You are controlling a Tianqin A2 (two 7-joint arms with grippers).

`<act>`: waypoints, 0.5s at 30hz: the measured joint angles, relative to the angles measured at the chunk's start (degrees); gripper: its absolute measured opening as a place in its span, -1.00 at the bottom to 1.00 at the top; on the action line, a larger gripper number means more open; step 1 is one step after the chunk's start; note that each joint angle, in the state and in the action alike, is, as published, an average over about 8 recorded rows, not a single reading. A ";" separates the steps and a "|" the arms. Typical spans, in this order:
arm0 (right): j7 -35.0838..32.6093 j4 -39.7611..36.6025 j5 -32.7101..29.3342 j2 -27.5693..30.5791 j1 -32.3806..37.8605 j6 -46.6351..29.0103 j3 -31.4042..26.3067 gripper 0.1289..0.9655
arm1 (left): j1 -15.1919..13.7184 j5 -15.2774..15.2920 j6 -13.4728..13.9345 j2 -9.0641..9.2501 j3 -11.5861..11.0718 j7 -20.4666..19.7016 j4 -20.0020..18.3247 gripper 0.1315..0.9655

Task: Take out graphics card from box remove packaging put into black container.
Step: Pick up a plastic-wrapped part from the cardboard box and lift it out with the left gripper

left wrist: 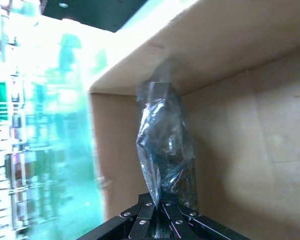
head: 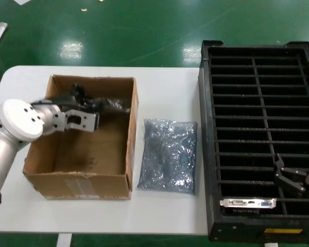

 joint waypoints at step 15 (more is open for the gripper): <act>0.00 0.00 0.00 0.00 0.00 0.00 0.00 1.00 | 7.68 10.49 3.37 -6.90 0.12 -17.04 -20.39 -0.98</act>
